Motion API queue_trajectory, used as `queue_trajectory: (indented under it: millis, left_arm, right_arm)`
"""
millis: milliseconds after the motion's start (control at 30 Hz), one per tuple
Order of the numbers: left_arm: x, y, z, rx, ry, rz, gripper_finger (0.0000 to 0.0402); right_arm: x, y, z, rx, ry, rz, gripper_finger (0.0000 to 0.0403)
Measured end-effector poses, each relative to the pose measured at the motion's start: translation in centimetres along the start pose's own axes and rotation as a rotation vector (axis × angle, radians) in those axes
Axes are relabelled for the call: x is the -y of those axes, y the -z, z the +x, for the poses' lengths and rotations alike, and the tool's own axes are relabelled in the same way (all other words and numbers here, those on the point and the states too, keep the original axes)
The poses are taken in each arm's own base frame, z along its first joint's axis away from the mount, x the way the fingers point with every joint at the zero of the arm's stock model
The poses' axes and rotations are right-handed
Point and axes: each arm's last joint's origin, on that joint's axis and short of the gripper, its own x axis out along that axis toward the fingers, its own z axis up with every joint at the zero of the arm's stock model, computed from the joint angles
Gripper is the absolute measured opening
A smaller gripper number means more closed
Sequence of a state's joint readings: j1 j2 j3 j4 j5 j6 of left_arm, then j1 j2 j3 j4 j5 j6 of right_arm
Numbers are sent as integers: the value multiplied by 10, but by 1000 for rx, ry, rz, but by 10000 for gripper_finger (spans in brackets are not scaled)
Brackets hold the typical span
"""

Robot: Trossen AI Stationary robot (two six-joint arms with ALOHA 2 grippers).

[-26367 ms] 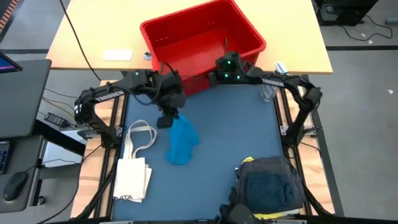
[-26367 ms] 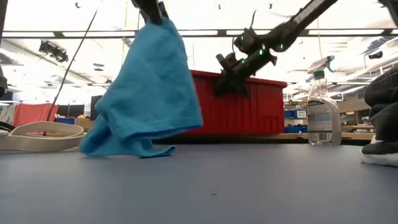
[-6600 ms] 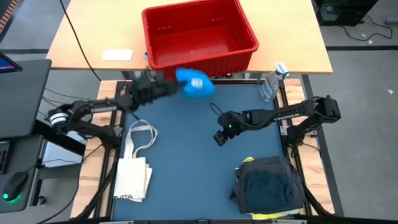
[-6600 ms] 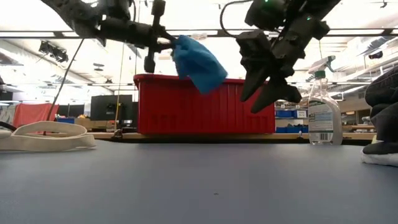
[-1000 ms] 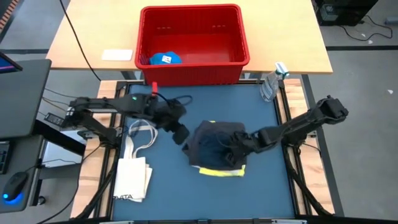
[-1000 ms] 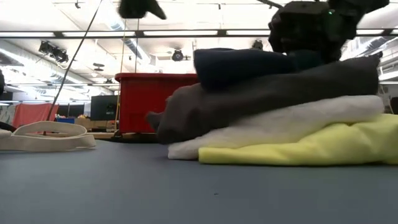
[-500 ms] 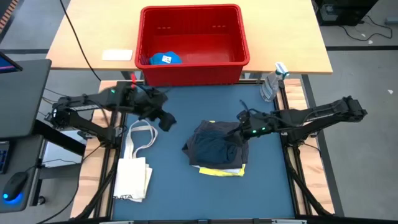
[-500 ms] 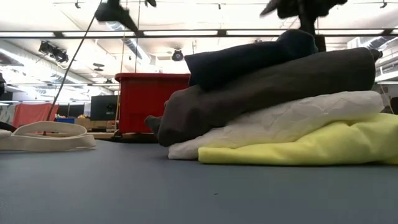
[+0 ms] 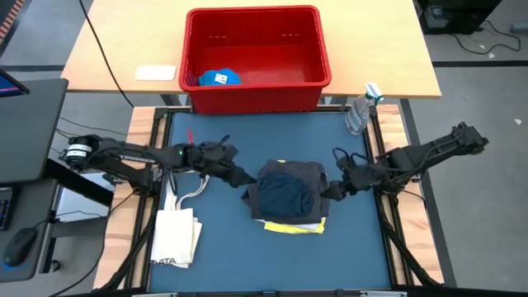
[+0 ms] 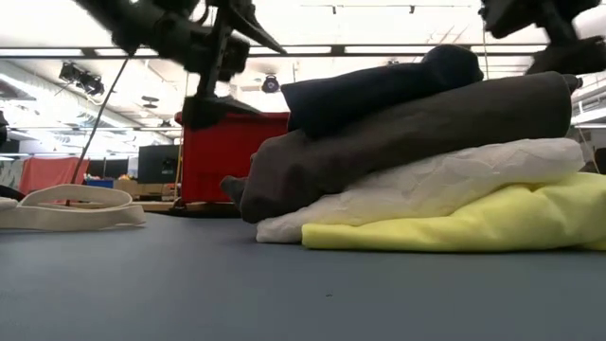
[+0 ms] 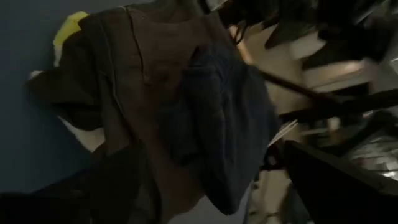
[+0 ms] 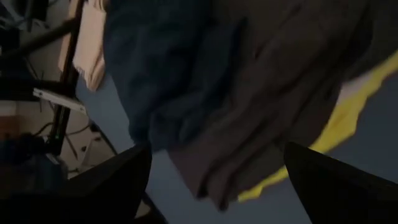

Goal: Fold laundry
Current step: Put the clothes into the red bin

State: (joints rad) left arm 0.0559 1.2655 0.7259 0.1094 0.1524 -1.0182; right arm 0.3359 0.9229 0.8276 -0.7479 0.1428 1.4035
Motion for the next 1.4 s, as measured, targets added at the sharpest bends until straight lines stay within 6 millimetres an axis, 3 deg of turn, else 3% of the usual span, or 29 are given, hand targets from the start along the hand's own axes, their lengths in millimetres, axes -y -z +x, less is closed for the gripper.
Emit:
queue_trajectory:
  millis: [233,467,600,700,833,1000,1200,1400]
  left_arm:
    - [-25,18,11,56,80,-86,383]
    - [-31,28,40,41,141,-81,383]
    - [-37,29,49,44,146,-86,383]
    - [-39,28,53,48,169,-83,383]
    - [-45,31,61,44,166,-76,382]
    - [-58,37,75,31,157,-82,370]
    - [-76,38,91,49,164,-102,335]
    - [-74,33,111,58,170,-67,267]
  right_arm:
    - [15,21,15,-34,48,117,373]
    - [36,37,56,-18,-182,301,383]
    - [54,39,74,18,-227,398,387]
    - [60,35,81,69,-252,423,389]
    - [55,24,83,132,-320,393,389]
    - [60,12,95,156,-255,396,385]
    - [59,-2,120,137,-274,367,382]
    - [62,-5,139,143,-255,370,355]
